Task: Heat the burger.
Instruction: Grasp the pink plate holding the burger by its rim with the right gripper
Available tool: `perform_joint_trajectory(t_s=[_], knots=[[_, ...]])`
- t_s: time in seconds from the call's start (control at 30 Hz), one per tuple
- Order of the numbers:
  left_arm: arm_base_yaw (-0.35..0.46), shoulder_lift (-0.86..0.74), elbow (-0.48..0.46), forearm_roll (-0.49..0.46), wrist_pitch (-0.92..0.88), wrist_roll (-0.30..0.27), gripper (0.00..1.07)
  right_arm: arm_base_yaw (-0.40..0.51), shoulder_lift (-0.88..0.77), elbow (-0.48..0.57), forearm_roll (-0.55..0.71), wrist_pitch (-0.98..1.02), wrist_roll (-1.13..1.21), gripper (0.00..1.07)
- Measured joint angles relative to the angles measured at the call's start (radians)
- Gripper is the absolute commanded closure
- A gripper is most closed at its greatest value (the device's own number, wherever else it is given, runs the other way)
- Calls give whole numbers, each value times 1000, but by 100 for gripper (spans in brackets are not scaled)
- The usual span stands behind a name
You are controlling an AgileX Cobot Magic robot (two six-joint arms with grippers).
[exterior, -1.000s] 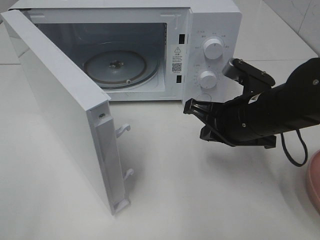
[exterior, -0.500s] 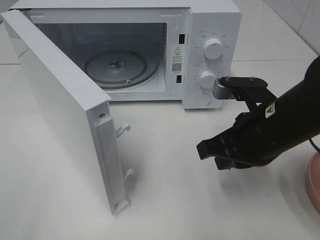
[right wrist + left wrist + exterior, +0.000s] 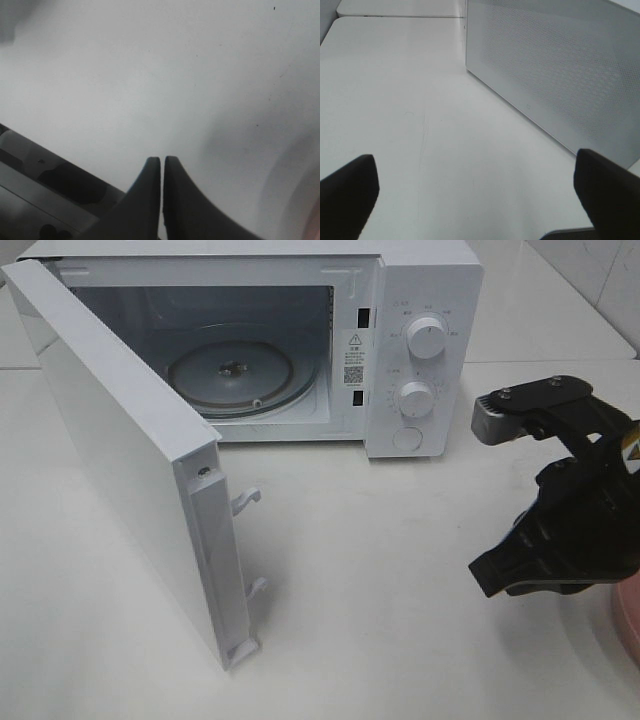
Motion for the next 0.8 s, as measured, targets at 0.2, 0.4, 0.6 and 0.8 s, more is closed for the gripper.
perform_joint_trajectory(t_s=[0.2, 0.4, 0.6, 0.8], knots=[[0, 0, 0, 0, 0, 0, 9, -20, -76, 0, -27, 94, 0, 97], [0, 0, 0, 0, 0, 0, 9, -85, -108, 0, -68, 168, 9, 86], [0, 0, 0, 0, 0, 0, 9, -149, -140, 0, -123, 216, 12, 63], [0, 0, 0, 0, 0, 0, 9, -194, -144, 0, -154, 230, 28, 35]])
